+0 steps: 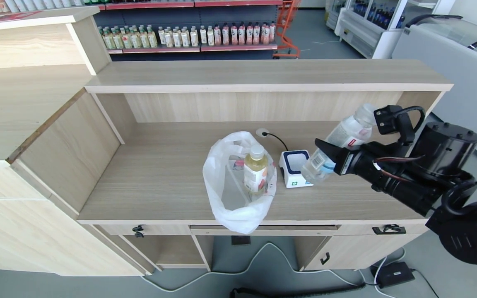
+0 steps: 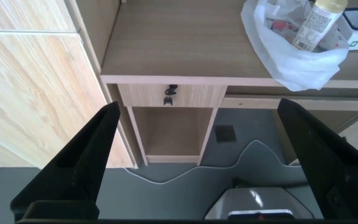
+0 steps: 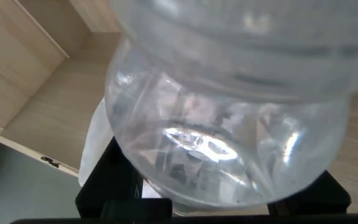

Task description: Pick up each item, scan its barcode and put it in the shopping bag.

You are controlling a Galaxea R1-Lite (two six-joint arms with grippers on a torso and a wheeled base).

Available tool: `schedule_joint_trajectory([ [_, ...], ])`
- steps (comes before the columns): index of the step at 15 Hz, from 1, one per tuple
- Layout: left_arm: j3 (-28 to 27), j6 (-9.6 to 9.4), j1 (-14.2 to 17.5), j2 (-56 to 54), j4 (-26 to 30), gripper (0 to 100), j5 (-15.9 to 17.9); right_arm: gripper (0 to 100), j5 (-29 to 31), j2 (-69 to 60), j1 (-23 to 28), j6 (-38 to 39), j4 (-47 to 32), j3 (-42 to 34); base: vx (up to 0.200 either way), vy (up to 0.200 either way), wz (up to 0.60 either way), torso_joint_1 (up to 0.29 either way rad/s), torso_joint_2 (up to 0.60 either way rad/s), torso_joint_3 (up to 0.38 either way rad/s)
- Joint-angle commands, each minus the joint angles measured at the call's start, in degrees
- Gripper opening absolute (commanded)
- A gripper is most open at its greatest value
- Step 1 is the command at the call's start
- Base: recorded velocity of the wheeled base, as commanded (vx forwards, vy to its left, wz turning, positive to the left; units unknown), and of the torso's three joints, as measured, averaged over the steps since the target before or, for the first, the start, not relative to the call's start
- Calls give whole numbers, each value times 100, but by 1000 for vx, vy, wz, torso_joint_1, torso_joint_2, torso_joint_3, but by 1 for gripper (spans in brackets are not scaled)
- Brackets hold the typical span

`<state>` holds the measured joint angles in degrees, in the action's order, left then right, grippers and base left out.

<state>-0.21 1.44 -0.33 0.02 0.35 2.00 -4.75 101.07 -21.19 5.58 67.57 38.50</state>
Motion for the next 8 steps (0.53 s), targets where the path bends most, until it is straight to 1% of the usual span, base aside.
schedule_joint_trajectory([
  [1,3,-3,-2,-2,0,100,2,0,-8,-88,-105,-5,-130,26,0,200,0,-2,-2,-2],
  [3,12,-3,-2,-2,-9,100,-33,0,-17,-114,-237,-5,-201,44,0,200,0,-7,2,2],
  [6,12,-3,-2,-2,-9,100,-33,0,-17,88,-272,-119,-157,44,0,200,0,2,2,4],
  [8,12,-3,-2,-2,-9,100,-33,0,-17,238,-272,-136,-130,61,0,0,0,0,0,0],
])
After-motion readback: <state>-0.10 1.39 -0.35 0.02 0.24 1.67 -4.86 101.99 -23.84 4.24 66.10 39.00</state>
